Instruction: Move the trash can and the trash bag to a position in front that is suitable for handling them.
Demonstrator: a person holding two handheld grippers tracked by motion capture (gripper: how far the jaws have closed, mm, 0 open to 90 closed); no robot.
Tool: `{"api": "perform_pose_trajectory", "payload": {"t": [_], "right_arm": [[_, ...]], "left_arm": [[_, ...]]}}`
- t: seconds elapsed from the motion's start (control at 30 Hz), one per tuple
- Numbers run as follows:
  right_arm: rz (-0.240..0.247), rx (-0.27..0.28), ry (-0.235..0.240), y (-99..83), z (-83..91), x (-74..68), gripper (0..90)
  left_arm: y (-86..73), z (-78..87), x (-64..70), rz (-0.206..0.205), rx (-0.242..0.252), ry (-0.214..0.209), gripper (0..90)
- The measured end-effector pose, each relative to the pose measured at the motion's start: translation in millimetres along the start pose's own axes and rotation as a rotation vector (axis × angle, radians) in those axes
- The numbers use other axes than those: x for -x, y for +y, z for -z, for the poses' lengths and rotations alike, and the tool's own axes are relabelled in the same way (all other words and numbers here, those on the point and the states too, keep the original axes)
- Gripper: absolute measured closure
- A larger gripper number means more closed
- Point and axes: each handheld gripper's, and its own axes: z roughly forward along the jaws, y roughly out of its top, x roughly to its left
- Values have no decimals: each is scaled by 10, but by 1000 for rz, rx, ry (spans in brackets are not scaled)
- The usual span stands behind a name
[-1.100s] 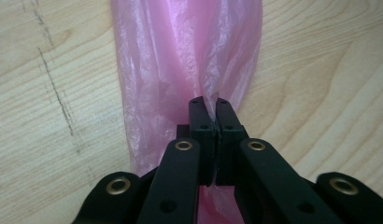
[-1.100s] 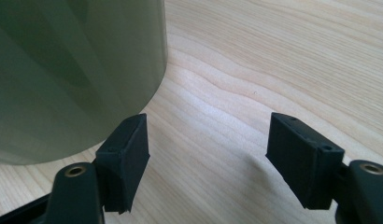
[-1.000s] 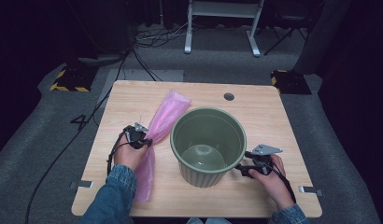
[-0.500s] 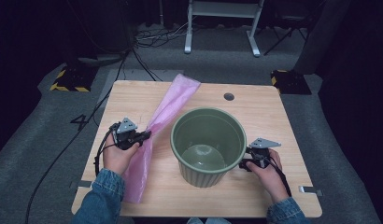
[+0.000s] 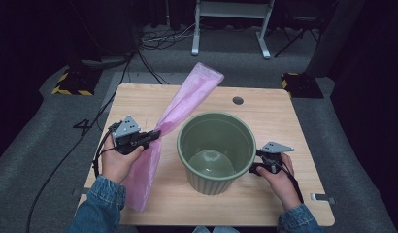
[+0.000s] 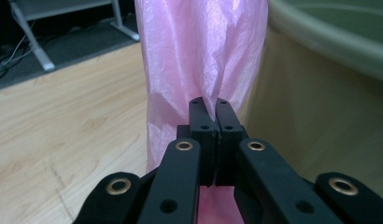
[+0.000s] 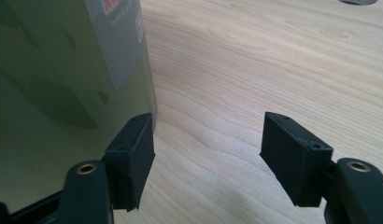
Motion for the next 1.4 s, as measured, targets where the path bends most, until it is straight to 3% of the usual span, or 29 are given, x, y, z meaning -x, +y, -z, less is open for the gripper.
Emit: {"api": "perform_pose_trajectory", "payload": {"t": [0.07,0.13,0.33,0.6,0.83,1.4], "right_arm": [[4,0,0,1,22,2,352],[13,4,-10,-8,94,2,352],[5,12,-25,-66,209,14,355],[-33,15,-38,-184,354,5,364],[-58,11,-62,-298,467,1,364],[-96,22,-118,-472,751,14,363]], "left_arm": [[48,26,8,-10,15,-11,890],[157,72,27,-27,39,-49,890],[346,115,78,-83,45,-96,890],[550,100,153,-103,64,-140,890],[827,16,315,-149,81,-209,890],[1242,-238,535,-218,110,-309,891]]}}
